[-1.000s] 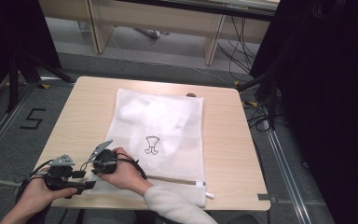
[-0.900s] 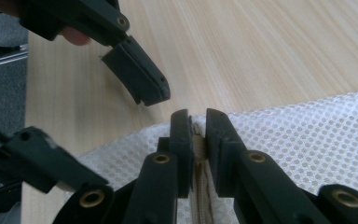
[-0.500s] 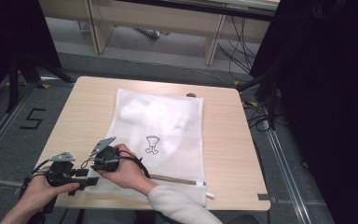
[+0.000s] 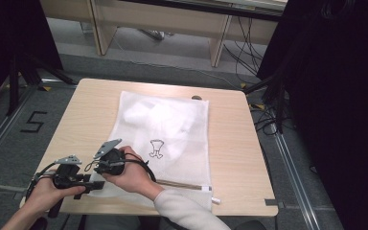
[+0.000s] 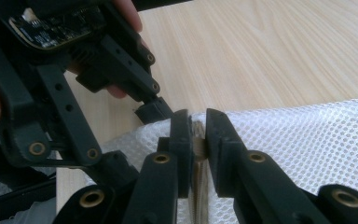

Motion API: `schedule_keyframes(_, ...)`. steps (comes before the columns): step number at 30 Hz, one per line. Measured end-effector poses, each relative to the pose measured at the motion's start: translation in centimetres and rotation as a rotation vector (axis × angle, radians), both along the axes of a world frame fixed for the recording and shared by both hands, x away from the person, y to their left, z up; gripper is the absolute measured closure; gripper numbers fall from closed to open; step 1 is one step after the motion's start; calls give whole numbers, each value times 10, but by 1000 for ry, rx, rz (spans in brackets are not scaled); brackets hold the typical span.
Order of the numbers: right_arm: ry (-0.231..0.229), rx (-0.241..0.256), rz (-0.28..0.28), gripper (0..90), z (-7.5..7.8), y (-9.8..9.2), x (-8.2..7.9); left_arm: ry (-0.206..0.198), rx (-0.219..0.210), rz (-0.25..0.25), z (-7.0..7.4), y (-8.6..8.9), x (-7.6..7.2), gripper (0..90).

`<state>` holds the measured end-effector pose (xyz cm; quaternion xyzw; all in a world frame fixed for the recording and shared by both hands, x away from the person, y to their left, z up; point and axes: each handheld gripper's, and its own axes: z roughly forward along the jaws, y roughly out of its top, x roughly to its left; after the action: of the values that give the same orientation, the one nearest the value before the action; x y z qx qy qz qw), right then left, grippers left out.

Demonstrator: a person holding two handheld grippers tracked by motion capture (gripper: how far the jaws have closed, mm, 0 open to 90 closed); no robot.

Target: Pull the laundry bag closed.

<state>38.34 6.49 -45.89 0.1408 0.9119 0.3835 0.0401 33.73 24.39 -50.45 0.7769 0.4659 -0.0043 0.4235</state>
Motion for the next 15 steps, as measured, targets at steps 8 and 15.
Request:
schedule_keyframes(8, 8, 0, -2, 821, 1, -3, 0, -1, 20, -35, 3, -3, 6, 601)
schedule_keyframes(15, 14, 7, -10, 822, -2, -6, 0, -2, 30, -31, 4, -4, 7, 763)
